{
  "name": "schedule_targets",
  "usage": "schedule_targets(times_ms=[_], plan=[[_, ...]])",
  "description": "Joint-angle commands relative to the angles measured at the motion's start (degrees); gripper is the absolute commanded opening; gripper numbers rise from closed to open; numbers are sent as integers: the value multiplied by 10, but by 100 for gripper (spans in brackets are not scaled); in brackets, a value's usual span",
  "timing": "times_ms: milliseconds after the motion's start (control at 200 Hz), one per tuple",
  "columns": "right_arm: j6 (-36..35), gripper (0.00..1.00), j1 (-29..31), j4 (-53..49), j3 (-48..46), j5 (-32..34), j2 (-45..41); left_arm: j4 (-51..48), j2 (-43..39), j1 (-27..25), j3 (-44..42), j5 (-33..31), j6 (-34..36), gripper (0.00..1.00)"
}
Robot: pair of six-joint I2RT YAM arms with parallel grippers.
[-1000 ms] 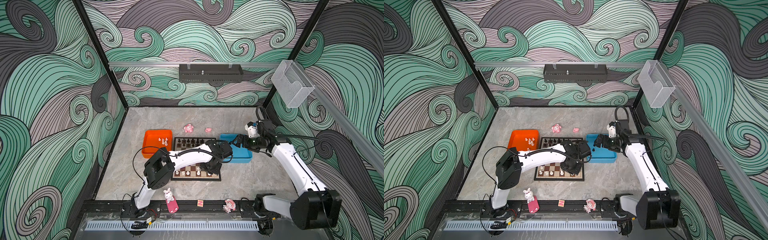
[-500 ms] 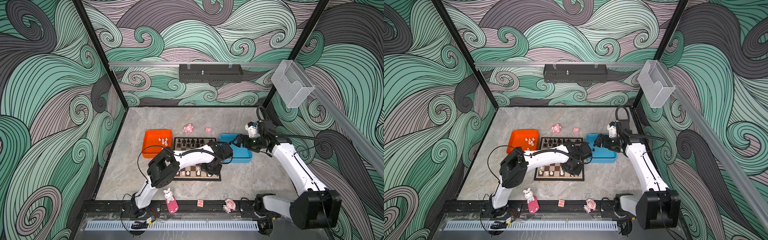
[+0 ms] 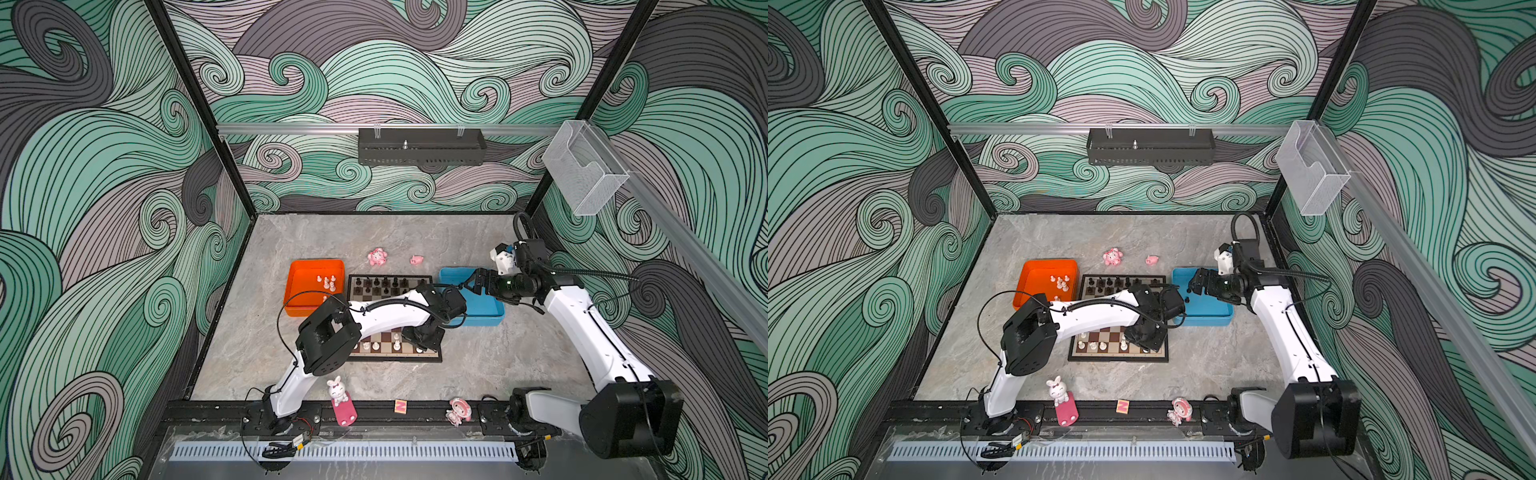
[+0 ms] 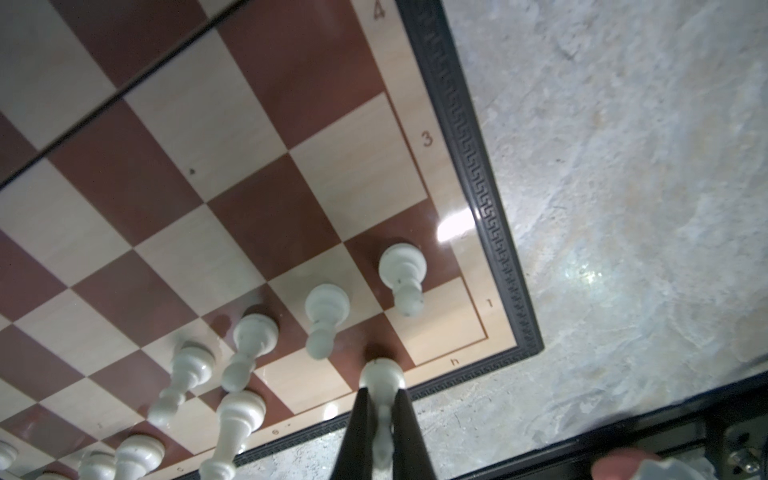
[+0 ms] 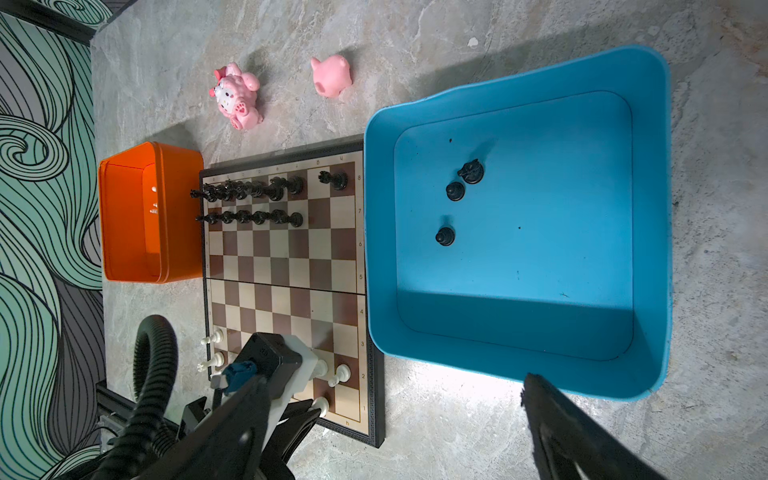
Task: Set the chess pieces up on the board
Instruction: 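Lower the white pawn onto a square at the board's nearest row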
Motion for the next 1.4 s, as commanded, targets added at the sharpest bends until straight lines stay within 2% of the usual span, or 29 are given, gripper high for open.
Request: schedule_targets(times_ms=[0,1396], plan=[[-8,95,-4,-10,0,-7,5,-3,11,-1,21,-15,6,4],[-9,95,-7,-6,-1,-12,11,-16,24,2,15,-31,2,3]])
